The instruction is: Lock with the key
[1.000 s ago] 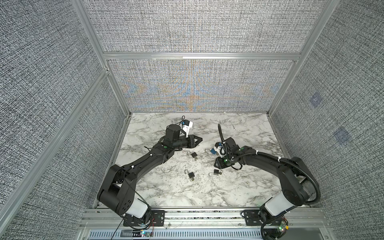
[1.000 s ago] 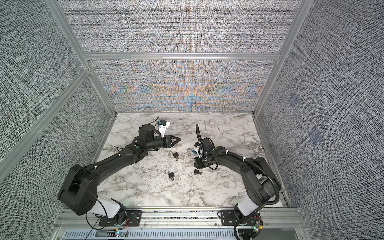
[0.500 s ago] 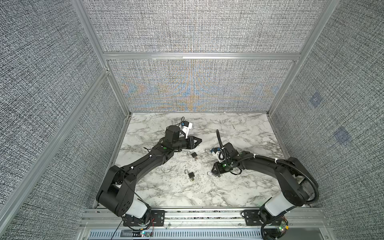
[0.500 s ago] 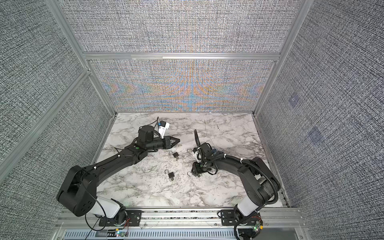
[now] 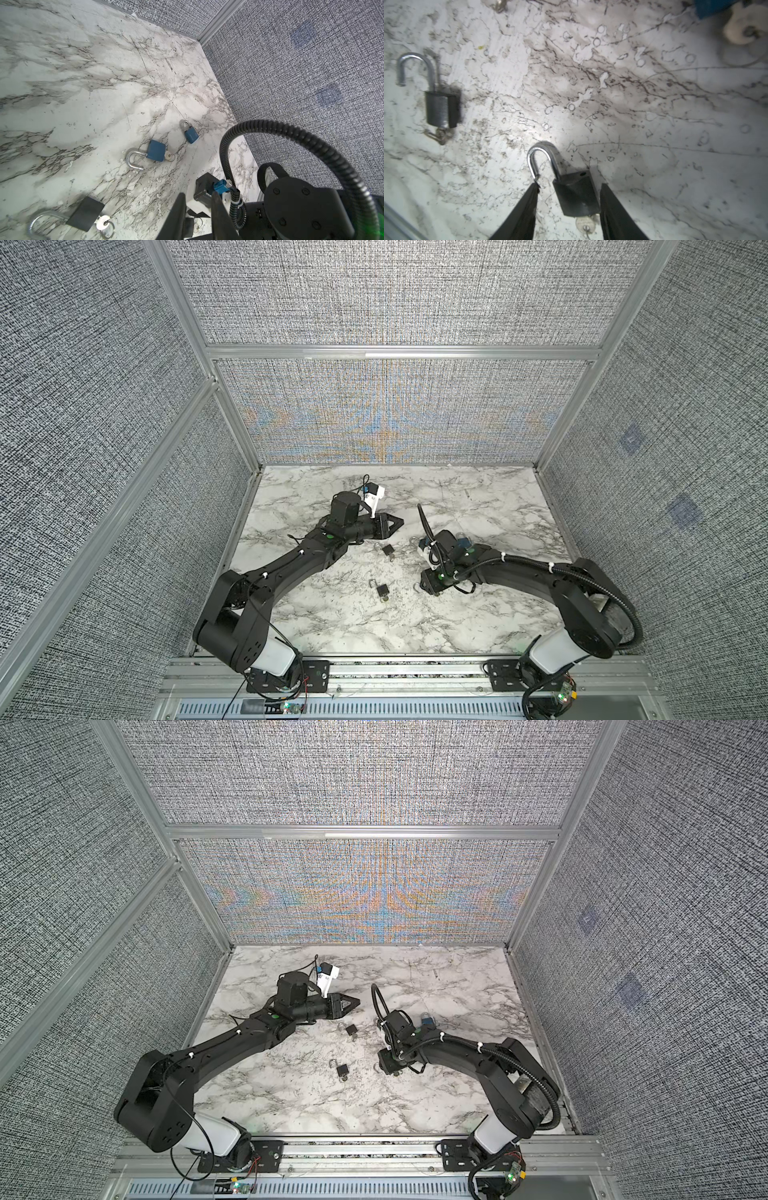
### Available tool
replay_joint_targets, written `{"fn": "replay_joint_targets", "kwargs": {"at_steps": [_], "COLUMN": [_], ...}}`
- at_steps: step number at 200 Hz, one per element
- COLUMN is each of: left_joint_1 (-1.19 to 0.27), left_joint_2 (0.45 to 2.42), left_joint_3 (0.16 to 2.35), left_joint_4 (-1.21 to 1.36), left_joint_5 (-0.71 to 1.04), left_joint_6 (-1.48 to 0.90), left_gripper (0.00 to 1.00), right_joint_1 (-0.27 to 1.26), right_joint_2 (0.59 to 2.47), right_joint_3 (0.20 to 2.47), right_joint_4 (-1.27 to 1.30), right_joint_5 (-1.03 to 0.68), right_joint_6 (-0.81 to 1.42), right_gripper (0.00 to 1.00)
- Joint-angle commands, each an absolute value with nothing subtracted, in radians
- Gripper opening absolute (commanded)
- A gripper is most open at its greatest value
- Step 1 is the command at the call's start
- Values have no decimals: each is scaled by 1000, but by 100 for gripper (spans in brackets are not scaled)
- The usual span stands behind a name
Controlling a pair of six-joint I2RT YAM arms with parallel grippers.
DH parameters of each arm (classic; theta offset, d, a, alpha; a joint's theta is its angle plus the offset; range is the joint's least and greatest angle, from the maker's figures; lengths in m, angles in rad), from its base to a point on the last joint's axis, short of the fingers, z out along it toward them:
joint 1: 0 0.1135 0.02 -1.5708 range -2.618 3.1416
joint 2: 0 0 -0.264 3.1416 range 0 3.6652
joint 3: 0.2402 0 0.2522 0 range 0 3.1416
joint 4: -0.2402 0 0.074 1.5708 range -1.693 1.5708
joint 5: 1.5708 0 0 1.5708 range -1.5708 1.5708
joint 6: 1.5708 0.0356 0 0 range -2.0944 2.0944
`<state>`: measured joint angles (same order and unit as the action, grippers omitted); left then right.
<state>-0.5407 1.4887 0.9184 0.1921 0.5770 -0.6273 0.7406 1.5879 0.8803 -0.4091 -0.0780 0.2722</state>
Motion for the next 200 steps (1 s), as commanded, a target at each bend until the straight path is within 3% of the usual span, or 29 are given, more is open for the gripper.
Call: {"fn": "replay_joint_targets", "kwargs": {"at_steps": [1,200], "left_joint_1": [-539,-538], "left_joint_2": [1481,1458], "left_joint_3": [918,914], "left_joint_4": [223,184], "left_joint_5": [581,553], "left_joint_6": [-611,-586], "left_gripper": [25,25], "right_joint_1": [760,827], "right_joint_2": [1599,1672], "right_joint_3": [895,914], "right_joint_4": [-465,-492], "right_joint_5": [27,89], "right_joint_6": [246,236], "right_gripper": [49,34]}}
